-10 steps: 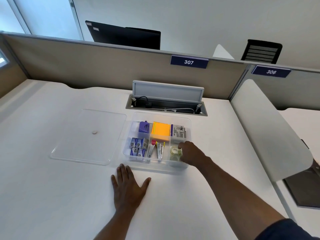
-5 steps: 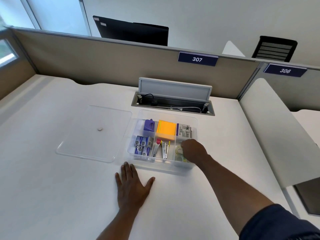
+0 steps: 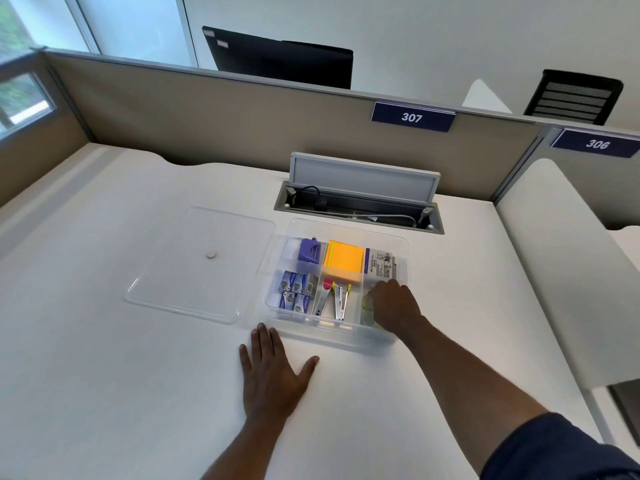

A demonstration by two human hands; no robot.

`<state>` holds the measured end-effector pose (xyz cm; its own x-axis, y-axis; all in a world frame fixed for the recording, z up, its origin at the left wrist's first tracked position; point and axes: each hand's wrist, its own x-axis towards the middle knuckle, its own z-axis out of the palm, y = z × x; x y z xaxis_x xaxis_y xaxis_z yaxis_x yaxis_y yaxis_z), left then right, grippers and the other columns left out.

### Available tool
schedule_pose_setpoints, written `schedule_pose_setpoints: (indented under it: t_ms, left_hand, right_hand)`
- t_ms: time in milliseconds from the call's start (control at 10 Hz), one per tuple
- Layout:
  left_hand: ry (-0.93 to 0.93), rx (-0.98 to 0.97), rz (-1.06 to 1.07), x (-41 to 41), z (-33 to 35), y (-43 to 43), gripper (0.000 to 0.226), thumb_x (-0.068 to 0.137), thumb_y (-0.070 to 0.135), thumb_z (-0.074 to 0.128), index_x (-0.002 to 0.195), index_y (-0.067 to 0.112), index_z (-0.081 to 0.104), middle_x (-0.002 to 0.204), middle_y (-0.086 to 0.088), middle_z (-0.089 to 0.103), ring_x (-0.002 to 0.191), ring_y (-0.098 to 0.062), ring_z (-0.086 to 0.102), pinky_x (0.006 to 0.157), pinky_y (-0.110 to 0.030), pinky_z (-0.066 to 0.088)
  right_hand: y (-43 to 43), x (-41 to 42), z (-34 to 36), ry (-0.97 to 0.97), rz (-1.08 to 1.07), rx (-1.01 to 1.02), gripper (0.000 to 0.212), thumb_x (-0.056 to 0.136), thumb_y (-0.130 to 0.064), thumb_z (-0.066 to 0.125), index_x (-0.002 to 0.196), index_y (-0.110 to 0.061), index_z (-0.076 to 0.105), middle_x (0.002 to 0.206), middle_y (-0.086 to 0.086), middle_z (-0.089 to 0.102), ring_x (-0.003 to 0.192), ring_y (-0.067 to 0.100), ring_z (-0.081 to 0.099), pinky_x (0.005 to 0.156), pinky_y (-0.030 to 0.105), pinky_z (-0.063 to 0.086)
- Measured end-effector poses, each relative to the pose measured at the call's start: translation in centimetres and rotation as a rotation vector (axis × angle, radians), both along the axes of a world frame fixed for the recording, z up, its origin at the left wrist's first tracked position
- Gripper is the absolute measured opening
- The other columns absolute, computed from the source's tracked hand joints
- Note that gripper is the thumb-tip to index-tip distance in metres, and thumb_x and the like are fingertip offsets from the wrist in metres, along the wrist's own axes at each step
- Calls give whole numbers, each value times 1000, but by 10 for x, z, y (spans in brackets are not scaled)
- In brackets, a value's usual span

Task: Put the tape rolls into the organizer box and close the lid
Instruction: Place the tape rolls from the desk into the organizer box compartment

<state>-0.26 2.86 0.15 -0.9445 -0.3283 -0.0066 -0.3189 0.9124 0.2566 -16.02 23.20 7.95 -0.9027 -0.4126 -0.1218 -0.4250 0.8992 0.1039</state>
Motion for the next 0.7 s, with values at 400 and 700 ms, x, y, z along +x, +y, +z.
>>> schedule_pose_setpoints:
  t_ms: [400,700]
  left_hand:
    - [-1,6,2,-1,1,0,104,78,81,27,144,1,29,154,-20,25,143,-31,19,116,-52,15]
    - [-2,6,1,0,1,0,103,78,80,28,143,0,30,153,-20,25,143,-32,20,116,-53,16]
  right_hand:
    - [-3,2,-2,-7,-28,11,24,83,-9,53,104,-5,65,104,14,62,98,33,58,80,40,50]
    - [-1,2,-1,-50,-71,-23,28,84,-13,50,110,-11,62,111,13,58,104,32,54,85,41,49]
